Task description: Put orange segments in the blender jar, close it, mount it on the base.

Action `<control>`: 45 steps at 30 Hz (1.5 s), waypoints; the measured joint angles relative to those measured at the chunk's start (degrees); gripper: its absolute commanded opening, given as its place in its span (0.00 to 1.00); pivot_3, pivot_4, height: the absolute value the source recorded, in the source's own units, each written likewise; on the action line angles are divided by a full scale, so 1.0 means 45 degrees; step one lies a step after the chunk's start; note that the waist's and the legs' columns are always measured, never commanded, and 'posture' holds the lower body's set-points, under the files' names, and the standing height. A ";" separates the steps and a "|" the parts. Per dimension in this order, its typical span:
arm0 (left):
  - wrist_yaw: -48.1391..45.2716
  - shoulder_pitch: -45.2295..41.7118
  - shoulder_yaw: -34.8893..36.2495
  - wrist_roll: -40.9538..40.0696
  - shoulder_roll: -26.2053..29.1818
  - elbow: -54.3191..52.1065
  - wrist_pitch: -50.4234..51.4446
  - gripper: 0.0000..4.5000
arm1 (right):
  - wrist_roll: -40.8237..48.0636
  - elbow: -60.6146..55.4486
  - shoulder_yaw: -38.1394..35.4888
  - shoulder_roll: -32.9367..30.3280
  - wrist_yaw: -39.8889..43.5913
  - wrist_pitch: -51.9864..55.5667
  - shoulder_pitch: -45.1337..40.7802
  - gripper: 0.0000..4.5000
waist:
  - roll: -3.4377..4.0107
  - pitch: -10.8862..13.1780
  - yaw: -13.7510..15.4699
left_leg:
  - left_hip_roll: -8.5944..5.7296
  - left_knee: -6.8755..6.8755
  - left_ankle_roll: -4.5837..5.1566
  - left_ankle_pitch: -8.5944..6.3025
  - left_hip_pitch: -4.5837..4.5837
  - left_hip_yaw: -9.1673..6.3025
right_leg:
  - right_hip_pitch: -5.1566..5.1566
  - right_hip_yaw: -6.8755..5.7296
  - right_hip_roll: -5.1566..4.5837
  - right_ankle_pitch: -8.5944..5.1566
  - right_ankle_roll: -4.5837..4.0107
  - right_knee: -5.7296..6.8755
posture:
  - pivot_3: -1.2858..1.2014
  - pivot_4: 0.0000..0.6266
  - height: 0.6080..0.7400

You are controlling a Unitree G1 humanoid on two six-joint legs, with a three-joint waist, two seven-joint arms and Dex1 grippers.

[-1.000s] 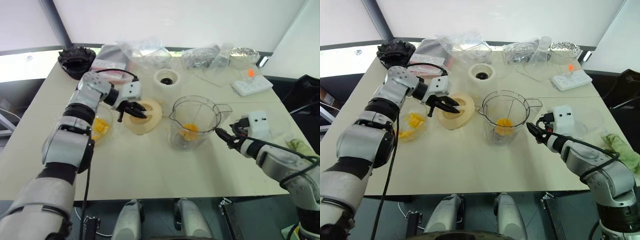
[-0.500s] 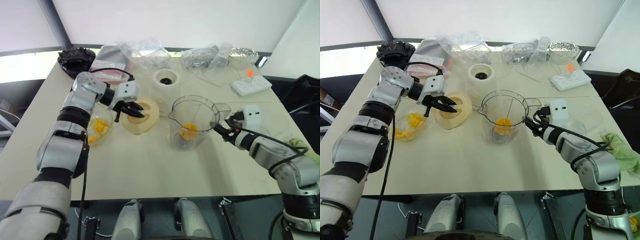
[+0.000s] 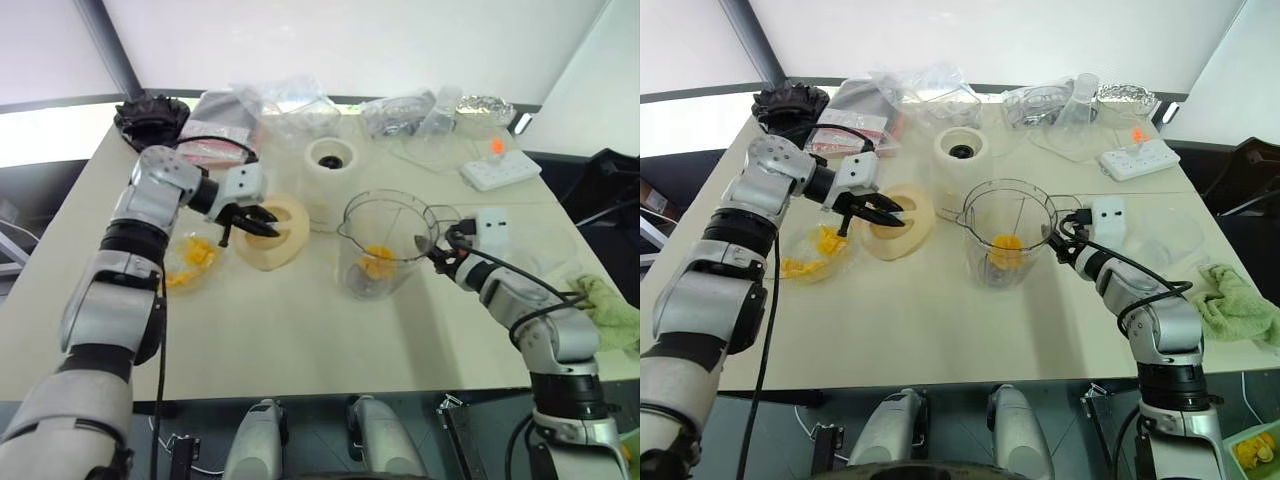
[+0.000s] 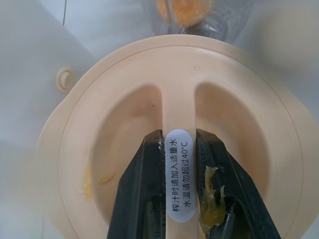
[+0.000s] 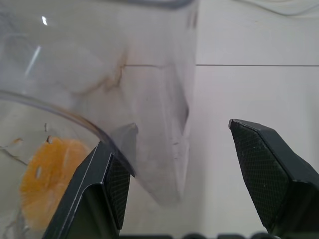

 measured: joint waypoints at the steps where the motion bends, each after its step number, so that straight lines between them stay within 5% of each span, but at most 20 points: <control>1: -0.0002 0.0000 0.0000 -0.0029 0.0044 -0.0050 0.0030 0.06 | -0.0053 0.0037 -0.0008 0.0083 0.0033 -0.0056 -0.0005 0.51 | 0.0000 0.0000 -0.0003 | -0.0001 0.0002 0.0000 0.0000 0.0000 0.0001 | 0.0000 0.0000 -0.0001 0.0000 0.0000 0.0001 | 0.52 0.24 1.00; 4: -0.0025 -0.0003 0.0001 -0.0147 0.0120 -0.0125 0.0056 0.06 | -0.0174 0.0098 0.0048 0.0383 0.0108 -0.0137 -0.0068 0.20 | 0.0000 0.0000 -0.0045 | -0.0001 0.0004 0.0000 0.0000 -0.0001 -0.0001 | 0.0001 0.0000 -0.0001 0.0000 0.0001 0.0002 | 0.52 0.24 1.00; 13: 0.0022 -0.1045 0.0015 -0.0226 0.0172 0.0551 0.0324 0.06 | -0.0485 -0.0416 0.0031 0.1336 -0.0417 0.0245 -0.0072 0.19 | 0.0005 0.0007 -0.0208 | 0.0002 0.0005 0.0000 0.0000 -0.0003 -0.0007 | -0.0006 -0.0001 0.0009 0.0000 0.0003 0.0011 | 0.52 0.24 1.00; 31: -0.0732 -0.5673 0.0160 -0.1470 -0.0489 0.3042 0.0919 0.06 | -0.2638 -0.2975 0.3211 0.1570 -0.0818 0.1548 -0.0417 0.19 | 0.0014 0.0016 -0.0162 | -0.0007 0.0011 0.0000 -0.0002 -0.0027 -0.0004 | -0.0009 0.0000 -0.0010 -0.0012 0.0017 -0.0009 | 0.52 0.24 1.00; 37: -0.0731 -0.5756 -0.1676 -0.3365 -0.0788 0.2237 0.2041 0.06 | -0.2905 -0.2554 0.3348 0.1626 -0.0679 0.1086 -0.0403 0.19 | 0.0014 0.0017 -0.0202 | -0.0002 0.0012 0.0001 -0.0001 -0.0011 -0.0013 | -0.0009 0.0000 -0.0002 -0.0012 0.0014 0.0012 | 0.52 0.24 1.00; 45: -0.0734 -0.4590 -0.5385 -0.7182 0.0460 -0.1687 0.3877 0.06 | -0.2976 -0.2390 0.3252 0.1748 -0.0657 0.0761 -0.0199 0.19 | 0.0028 0.0009 -0.0229 | 0.0002 0.0014 0.0001 -0.0001 0.0005 -0.0015 | -0.0004 0.0008 -0.0002 -0.0014 0.0011 0.0020 | 0.52 0.24 1.00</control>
